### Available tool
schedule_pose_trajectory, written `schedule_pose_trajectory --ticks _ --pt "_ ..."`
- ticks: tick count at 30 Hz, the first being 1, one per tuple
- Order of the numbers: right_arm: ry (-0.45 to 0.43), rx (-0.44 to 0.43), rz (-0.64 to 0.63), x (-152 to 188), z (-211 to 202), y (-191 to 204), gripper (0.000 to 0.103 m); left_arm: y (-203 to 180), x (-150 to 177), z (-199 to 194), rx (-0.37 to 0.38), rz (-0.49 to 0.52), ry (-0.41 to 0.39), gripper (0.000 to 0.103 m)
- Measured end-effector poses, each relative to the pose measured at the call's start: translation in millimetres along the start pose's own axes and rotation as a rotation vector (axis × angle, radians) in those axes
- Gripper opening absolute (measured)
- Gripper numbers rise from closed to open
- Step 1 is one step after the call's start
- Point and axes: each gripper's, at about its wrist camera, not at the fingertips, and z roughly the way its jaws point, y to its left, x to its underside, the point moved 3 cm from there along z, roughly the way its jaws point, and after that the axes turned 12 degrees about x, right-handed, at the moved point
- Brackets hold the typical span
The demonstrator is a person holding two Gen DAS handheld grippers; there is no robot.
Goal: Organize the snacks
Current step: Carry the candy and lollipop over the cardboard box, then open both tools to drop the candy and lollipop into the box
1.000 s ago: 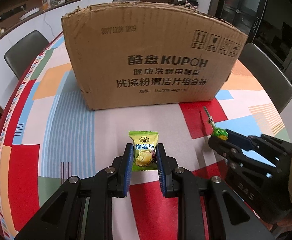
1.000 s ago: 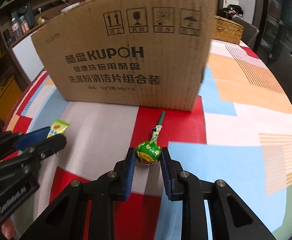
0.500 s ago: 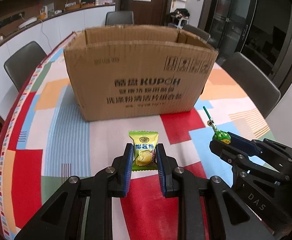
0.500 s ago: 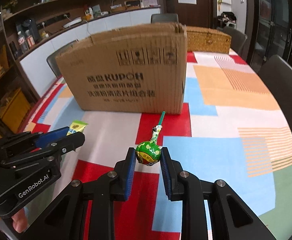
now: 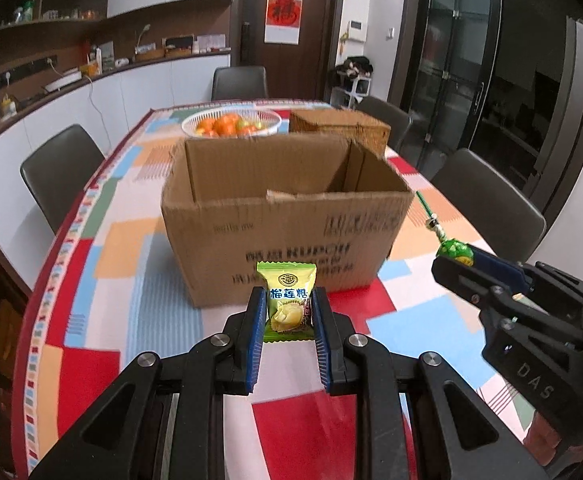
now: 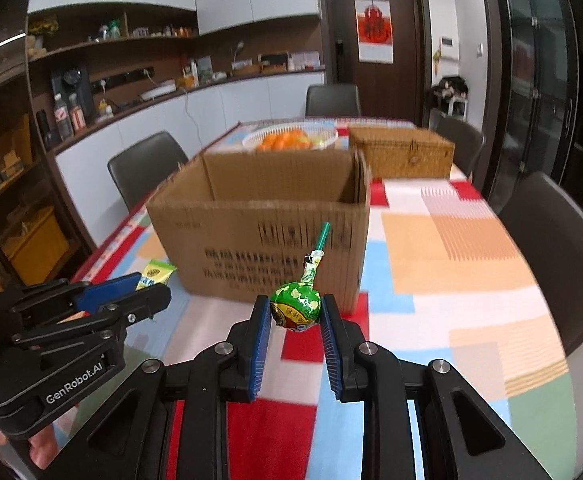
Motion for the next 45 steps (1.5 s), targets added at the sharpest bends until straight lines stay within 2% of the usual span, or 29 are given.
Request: schedule_pose_trajectory --ticks 11,18,27,33,34,36,37,39,42,45 --pt "-0.083 -0.004 0.0 -48 -8 2 0.026 6 -52 -15 -0.002 0.026 -0.062 0.024" --pt "-0.077 -0.002 -0.01 -76 6 7 0.026 22 -84 2 0.007 0.023 -0.041 0.023" --pt "0.009 -0.012 -0.019 -104 49 9 0.026 37 -110 35 0.002 0.021 0.01 0.024" --pt "0.044 -0.002 -0.022 -117 69 9 0.026 49 -119 55 -0.011 -0.013 0.041 0.024" --pt "0.049 0.0 -0.025 -119 72 10 0.026 51 -121 59 -0.022 -0.019 0.044 0.03" --pt "0.055 0.004 -0.021 -123 77 9 0.027 54 -122 61 -0.038 -0.023 0.042 0.034" --pt "0.056 0.004 -0.019 -124 79 9 0.028 54 -122 60 -0.051 -0.02 0.036 0.034" --pt "0.062 0.007 -0.009 -124 79 9 0.038 53 -118 54 -0.068 -0.007 0.026 0.034" --pt "0.04 0.025 -0.006 -120 74 6 0.038 49 -112 42 -0.093 0.02 -0.004 0.035" --pt "0.017 0.037 -0.02 -114 62 5 0.042 42 -103 23 -0.123 0.057 -0.043 0.042"
